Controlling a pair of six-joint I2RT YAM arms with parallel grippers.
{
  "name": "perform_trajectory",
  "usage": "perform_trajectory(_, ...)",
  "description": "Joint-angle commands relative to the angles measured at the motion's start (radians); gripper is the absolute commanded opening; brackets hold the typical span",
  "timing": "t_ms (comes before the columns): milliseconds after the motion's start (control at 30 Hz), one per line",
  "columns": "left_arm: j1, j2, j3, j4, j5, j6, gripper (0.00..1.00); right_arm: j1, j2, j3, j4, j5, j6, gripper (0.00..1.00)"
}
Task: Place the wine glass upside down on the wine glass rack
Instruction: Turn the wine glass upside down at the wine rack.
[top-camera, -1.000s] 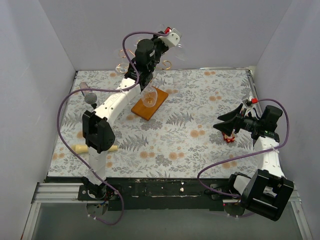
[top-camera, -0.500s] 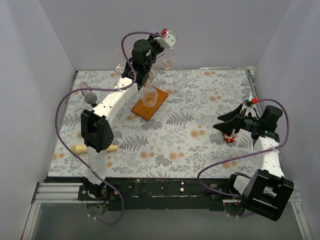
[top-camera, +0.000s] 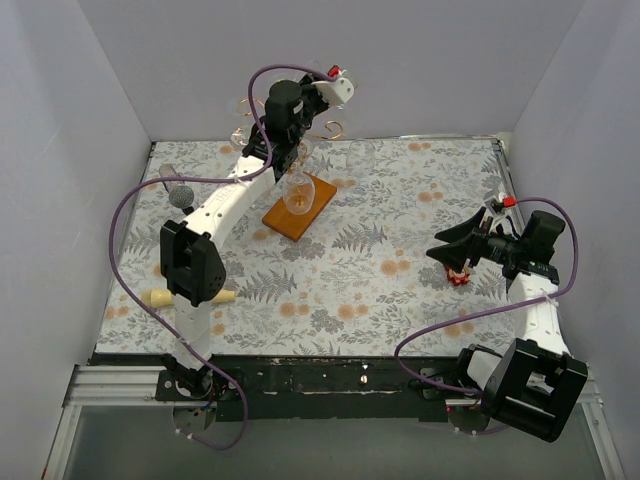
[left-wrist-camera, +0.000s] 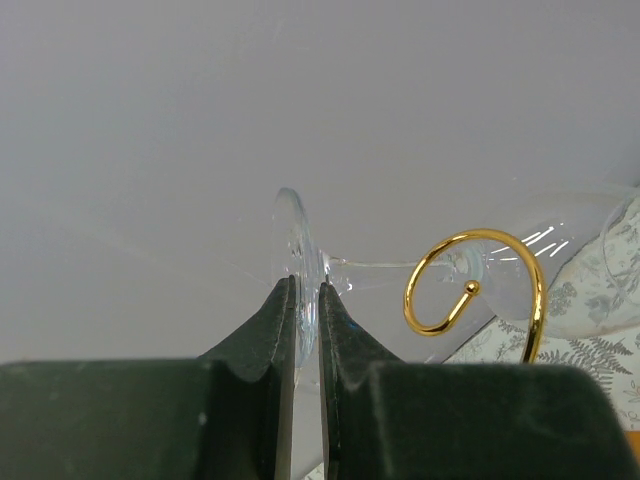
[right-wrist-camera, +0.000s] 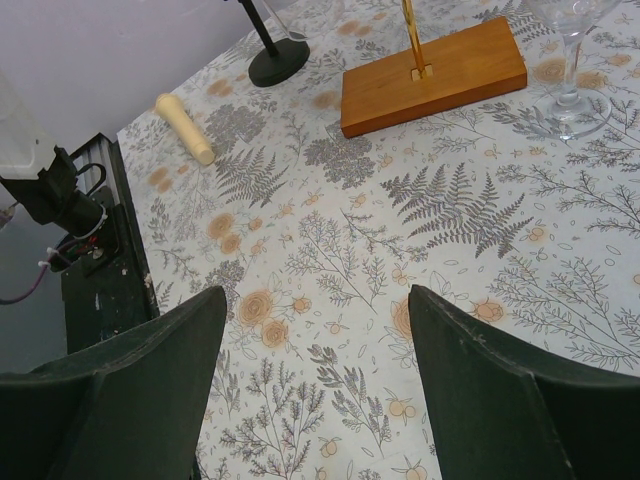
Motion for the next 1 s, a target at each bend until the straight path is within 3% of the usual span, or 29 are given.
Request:
perform_trajectory(0,0.001,-0.119,-0.001,0.019,0.03,0.034,0.0,-0.004,-0.003,0.008,0.009,-0.029,-0.011,0.81)
perform_trajectory(967,0.001,-0.195,-0.041,-0.115,0.145,0.076,0.0,-0.004,-0.008,0.011,0.008,-0.03,-0.011,0.81)
